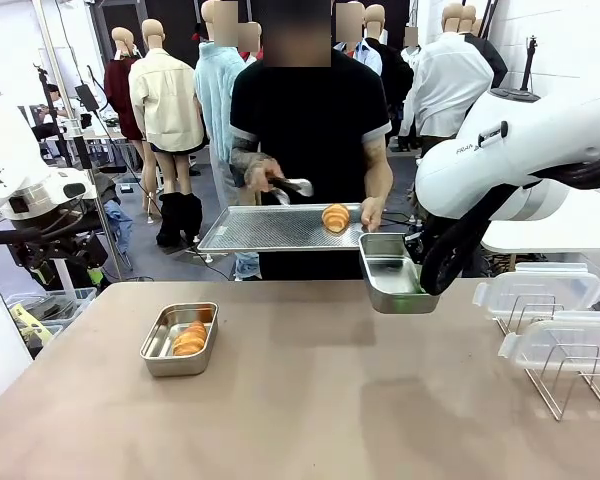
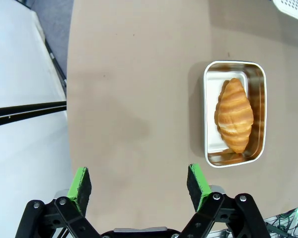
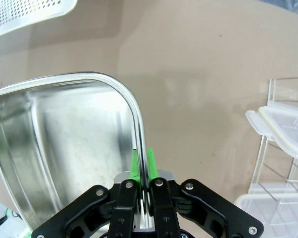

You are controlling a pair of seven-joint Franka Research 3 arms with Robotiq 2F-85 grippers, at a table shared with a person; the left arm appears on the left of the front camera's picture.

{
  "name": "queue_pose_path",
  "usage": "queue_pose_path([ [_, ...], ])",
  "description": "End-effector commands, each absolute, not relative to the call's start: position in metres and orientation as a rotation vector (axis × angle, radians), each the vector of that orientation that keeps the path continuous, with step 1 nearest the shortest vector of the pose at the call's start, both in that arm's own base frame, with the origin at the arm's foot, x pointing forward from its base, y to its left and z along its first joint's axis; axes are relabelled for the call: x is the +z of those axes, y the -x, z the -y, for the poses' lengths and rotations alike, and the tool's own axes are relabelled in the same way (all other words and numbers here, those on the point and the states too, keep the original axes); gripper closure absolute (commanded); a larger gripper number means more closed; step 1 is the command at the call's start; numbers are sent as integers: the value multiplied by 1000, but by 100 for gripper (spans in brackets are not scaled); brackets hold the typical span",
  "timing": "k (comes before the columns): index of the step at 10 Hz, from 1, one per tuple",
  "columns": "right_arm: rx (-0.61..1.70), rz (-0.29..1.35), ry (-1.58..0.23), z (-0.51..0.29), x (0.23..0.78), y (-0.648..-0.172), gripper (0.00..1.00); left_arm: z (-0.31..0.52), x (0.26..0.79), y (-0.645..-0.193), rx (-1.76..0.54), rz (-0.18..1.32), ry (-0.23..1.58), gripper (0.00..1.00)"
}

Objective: Place the bread in airtight containers.
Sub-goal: Once an object is inside an Airtight Container , place the container in the center of the table.

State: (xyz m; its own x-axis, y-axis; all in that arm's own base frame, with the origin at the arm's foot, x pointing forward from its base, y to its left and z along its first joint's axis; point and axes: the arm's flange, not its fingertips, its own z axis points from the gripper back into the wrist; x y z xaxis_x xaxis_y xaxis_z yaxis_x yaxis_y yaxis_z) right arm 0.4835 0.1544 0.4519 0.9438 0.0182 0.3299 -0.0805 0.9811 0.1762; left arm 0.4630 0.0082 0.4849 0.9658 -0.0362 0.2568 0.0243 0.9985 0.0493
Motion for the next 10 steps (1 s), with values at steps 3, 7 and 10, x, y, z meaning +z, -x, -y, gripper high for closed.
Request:
queue_pose_path([
  [3, 60, 353, -190, -153, 452, -481, 100, -8, 485, -459, -13, 263, -52, 0],
  [7, 60, 353, -190, -153, 452, -481, 100, -8, 485, -459, -13, 263, -52, 0],
  [10, 60, 353, -190, -153, 452, -481, 100, -8, 485, -459, -13, 263, -52, 0],
])
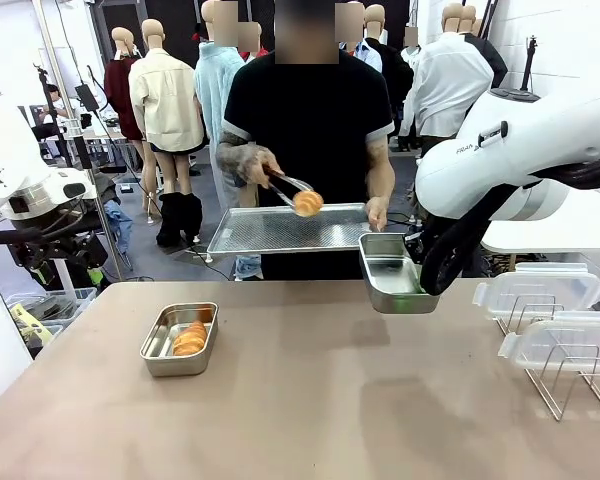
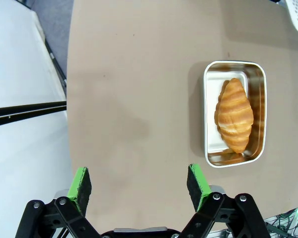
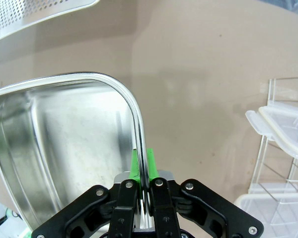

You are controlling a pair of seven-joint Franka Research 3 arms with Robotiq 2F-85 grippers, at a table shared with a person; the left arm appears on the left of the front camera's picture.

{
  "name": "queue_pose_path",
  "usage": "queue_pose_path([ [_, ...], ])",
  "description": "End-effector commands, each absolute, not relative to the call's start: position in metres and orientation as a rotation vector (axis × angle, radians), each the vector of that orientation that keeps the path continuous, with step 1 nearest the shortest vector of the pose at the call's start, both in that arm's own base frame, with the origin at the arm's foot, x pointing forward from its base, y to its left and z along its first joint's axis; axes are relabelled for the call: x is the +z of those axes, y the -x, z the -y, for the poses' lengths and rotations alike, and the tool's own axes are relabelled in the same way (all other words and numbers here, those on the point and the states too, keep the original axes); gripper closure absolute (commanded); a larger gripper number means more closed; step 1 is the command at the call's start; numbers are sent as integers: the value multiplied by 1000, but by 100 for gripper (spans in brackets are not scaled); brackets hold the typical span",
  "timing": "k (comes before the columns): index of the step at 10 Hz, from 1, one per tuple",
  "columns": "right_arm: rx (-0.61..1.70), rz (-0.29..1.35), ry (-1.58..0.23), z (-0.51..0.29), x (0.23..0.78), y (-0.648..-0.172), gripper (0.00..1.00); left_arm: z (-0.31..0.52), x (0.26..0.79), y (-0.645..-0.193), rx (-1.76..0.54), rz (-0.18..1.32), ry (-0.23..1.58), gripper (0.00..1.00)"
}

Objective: Place the bread in airtight containers.
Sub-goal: Once an object is inside an Airtight Container , place the container in the center of the table.

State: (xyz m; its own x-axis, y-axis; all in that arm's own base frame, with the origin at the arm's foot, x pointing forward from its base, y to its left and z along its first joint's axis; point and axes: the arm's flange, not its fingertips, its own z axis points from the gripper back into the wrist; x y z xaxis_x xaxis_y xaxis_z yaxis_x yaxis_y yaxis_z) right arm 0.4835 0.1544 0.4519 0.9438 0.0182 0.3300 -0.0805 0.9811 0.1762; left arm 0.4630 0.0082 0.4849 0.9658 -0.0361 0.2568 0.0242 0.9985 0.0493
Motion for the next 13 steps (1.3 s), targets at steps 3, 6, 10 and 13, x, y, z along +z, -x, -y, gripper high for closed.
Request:
queue_pose_path([
  [3, 60, 353, -190, -153, 452, -481, 100, -8, 485, -459, -13, 263, -52, 0],
  [6, 60, 353, -190, -153, 452, -481, 100, -8, 485, -459, -13, 263, -52, 0],
  [10, 60, 353, -190, -153, 452, -481, 100, -8, 485, -459, -13, 263, -52, 0],
  [13, 60, 353, -190, -153, 452, -481, 100, -8, 485, -459, -13, 263, -52, 0],
])
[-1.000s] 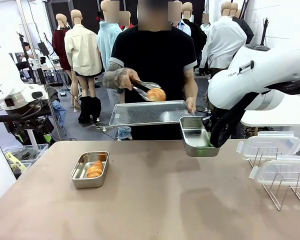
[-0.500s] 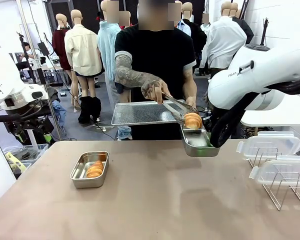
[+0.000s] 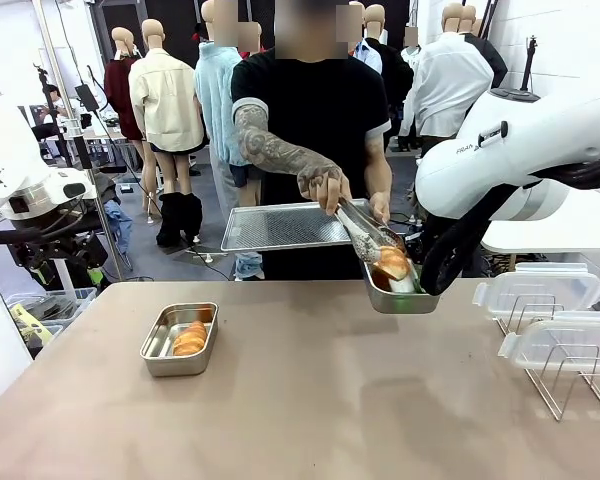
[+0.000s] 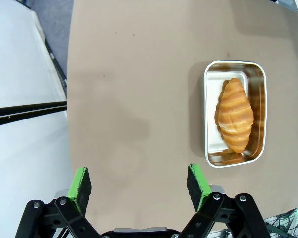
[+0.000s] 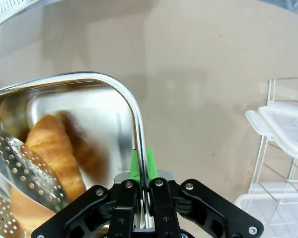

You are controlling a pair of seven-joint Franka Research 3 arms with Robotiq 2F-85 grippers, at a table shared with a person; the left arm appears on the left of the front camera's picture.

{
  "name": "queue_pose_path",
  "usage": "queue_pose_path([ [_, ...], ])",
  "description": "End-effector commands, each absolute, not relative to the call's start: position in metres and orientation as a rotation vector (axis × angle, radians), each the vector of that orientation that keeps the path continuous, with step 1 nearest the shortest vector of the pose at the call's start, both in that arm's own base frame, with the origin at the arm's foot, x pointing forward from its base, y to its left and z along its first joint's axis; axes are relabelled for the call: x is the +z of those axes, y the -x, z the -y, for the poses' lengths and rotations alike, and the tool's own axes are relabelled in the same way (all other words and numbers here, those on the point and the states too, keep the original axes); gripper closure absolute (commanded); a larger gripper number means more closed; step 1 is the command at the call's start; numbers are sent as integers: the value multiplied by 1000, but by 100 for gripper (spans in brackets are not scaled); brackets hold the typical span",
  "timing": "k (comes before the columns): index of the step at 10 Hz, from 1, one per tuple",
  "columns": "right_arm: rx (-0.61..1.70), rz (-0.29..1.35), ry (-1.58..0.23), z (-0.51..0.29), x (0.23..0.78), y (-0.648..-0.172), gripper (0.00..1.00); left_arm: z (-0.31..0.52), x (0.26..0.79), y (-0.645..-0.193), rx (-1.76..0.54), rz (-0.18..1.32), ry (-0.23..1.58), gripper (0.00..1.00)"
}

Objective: Place the bread in airtight containers.
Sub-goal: Once an object is inside an Airtight Container , place the container in the center of the table.

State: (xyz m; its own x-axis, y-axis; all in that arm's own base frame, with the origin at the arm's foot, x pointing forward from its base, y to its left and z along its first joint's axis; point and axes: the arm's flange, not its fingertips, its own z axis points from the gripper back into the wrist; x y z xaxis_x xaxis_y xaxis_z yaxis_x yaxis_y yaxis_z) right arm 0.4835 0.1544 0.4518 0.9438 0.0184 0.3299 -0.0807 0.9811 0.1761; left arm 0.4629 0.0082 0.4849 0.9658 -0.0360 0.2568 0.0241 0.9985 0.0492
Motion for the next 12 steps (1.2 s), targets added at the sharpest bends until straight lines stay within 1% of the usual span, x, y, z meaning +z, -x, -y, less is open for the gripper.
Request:
queue_pose_path([
  [1, 60, 353, -190, -153, 452, -481, 100, -8, 485, -459, -13, 263, -52, 0],
  [12, 60, 353, -190, -153, 452, -481, 100, -8, 485, -459, -13, 263, -52, 0],
])
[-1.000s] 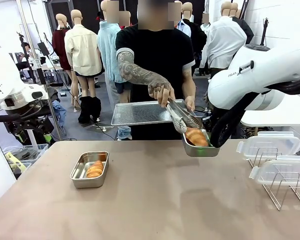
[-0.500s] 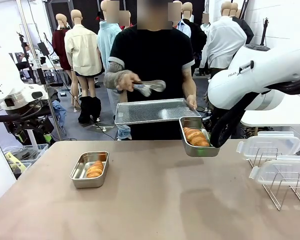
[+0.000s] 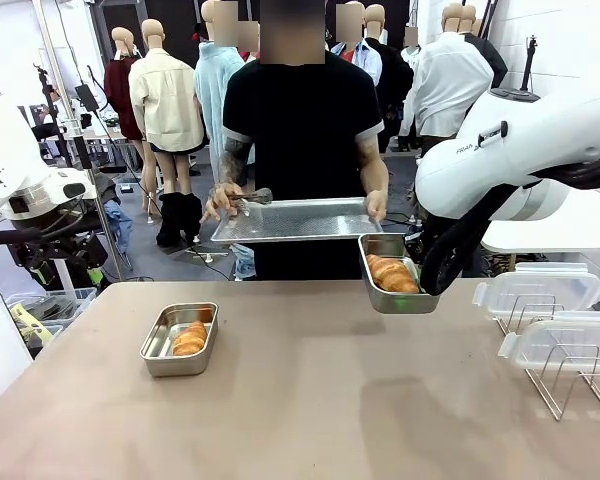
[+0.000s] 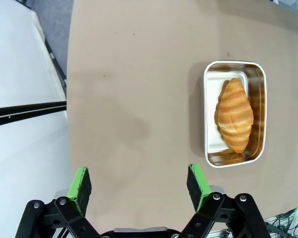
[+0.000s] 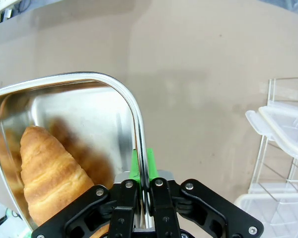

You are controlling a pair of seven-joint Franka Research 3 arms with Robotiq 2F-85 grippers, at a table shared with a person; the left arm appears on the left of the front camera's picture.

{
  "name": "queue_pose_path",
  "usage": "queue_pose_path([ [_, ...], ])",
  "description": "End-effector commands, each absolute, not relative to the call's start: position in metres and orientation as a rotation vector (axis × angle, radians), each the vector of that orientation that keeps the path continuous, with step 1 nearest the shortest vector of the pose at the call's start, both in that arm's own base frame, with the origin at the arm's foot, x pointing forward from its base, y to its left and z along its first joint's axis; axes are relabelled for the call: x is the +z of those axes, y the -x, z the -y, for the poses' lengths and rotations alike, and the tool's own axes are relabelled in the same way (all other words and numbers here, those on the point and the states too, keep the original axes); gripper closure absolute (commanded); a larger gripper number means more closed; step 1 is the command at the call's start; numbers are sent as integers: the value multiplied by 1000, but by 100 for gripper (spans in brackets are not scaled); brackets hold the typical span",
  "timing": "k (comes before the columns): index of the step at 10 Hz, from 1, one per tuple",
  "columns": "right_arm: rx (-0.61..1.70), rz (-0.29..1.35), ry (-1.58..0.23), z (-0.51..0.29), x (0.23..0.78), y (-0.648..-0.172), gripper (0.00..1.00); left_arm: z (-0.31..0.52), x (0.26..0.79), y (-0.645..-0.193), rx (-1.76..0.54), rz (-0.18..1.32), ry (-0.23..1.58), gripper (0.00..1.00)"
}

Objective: Place the bread in airtight containers.
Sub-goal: Once an object is inside an Airtight Container , place the container in the center of the table.

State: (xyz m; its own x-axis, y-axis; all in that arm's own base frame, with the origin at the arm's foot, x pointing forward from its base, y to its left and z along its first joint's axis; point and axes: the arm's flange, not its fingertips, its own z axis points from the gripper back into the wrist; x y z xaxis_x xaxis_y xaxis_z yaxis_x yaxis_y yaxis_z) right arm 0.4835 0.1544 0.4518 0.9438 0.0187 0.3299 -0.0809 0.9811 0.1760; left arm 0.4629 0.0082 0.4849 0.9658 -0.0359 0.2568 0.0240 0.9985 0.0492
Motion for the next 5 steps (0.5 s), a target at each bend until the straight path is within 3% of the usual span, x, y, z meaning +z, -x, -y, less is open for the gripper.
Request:
queue_pose_path([
  [1, 60, 353, -190, -153, 452, -481, 100, -8, 485, -459, -13, 263, -52, 0],
  [5, 60, 353, -190, -153, 452, -481, 100, -8, 485, -459, -13, 263, -52, 0],
])
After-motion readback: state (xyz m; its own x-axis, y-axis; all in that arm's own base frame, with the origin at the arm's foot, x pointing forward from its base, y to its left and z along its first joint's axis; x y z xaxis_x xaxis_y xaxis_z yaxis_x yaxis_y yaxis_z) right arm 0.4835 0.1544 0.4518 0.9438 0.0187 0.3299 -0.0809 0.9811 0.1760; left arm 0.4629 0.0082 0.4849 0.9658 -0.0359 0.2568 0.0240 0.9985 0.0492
